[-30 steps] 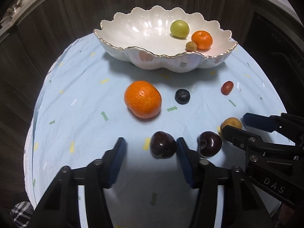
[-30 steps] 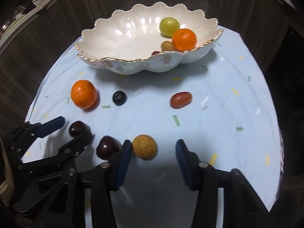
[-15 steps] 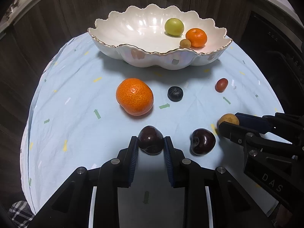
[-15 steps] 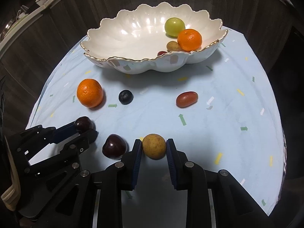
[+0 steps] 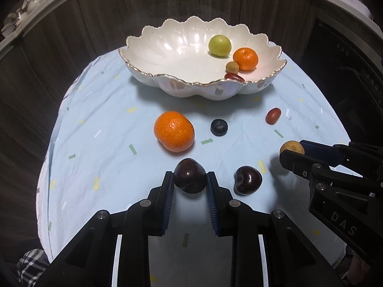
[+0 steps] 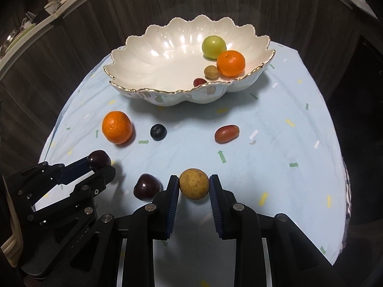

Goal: Organize fruits
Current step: 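Lift the cherry and brown fruit and carry both over the white bowl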

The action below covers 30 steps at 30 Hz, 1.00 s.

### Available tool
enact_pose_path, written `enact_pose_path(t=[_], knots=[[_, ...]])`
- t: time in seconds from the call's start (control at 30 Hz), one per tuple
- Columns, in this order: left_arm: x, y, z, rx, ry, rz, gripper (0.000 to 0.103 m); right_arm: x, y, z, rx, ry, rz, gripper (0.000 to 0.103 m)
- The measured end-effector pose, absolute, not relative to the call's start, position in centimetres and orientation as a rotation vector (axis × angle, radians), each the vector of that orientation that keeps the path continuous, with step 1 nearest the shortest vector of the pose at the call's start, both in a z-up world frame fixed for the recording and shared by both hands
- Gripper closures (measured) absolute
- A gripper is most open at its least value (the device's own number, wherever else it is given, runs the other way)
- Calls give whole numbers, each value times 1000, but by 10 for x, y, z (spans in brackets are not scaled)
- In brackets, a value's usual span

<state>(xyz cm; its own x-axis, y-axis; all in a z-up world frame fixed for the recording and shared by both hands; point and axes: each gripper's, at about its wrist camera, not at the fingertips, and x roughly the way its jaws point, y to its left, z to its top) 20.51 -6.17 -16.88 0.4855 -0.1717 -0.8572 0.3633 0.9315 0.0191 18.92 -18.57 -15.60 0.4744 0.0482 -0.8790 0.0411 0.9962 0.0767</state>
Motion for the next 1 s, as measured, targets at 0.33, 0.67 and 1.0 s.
enact_pose_path(t=[0.33, 0.67, 1.0], knots=[[200, -61, -151, 203, 988, -327, 76, 183, -186, -138, 92, 1042, 0, 76], [202, -62, -126, 200, 957, -329, 76, 180, -190, -112, 91, 990, -8, 76], [214, -62, -96, 197, 905, -325, 76, 189, -198, -84, 81, 930, -31, 76]])
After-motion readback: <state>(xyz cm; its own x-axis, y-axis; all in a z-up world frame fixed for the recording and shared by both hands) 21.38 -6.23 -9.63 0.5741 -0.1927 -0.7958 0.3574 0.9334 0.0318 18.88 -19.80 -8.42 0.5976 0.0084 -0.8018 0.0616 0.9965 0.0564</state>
